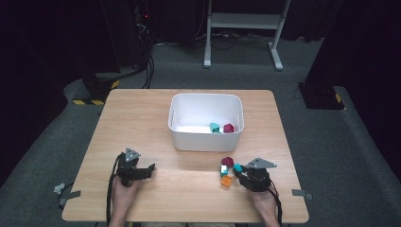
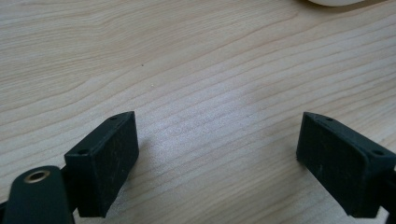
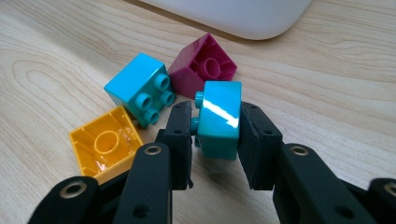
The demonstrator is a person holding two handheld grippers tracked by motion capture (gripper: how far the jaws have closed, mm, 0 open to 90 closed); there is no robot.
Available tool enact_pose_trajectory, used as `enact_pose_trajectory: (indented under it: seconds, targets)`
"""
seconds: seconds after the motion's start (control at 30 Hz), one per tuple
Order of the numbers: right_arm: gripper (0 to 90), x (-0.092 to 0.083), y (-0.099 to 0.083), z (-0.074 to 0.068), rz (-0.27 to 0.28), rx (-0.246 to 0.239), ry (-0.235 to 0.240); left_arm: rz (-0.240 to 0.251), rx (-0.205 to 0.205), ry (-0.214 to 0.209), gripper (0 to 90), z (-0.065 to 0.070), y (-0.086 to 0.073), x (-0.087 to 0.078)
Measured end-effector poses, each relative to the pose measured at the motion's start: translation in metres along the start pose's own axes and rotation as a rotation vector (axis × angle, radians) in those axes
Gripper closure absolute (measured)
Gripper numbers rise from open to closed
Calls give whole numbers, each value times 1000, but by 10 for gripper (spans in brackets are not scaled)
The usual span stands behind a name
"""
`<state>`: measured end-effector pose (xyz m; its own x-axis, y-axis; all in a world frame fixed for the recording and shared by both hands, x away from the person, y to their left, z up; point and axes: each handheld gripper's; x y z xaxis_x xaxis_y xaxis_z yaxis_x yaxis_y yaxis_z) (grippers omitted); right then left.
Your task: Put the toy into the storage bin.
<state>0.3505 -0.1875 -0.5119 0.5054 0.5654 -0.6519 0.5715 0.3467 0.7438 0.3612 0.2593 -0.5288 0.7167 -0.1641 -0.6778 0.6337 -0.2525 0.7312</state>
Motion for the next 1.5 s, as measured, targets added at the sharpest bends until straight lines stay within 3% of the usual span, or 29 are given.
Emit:
enact_pose_trajectory:
  seconds: [0.33,0.63,1.07,1.5]
  targets:
    - [675,-14,3,6,42,8,-6,0,0,0,132,0,0,0]
    - [675,-25,13,10,75,10,29,0,0,0,132,0,0,0]
    - [676,-40,35,9,103,-20,41,0,0,0,133,0,0,0]
    - [676,-57,65,11,154,-35,96,0,-1,0,132,0,0,0]
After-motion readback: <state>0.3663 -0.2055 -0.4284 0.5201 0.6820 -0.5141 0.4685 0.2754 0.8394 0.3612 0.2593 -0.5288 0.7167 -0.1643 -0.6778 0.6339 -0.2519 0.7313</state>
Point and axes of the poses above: each handheld gripper's, and its own axes: x roughly forward along the jaws, y roughly out of its top, z roughly to its right, and after that the axes turned 7 degrees about y, right-handed
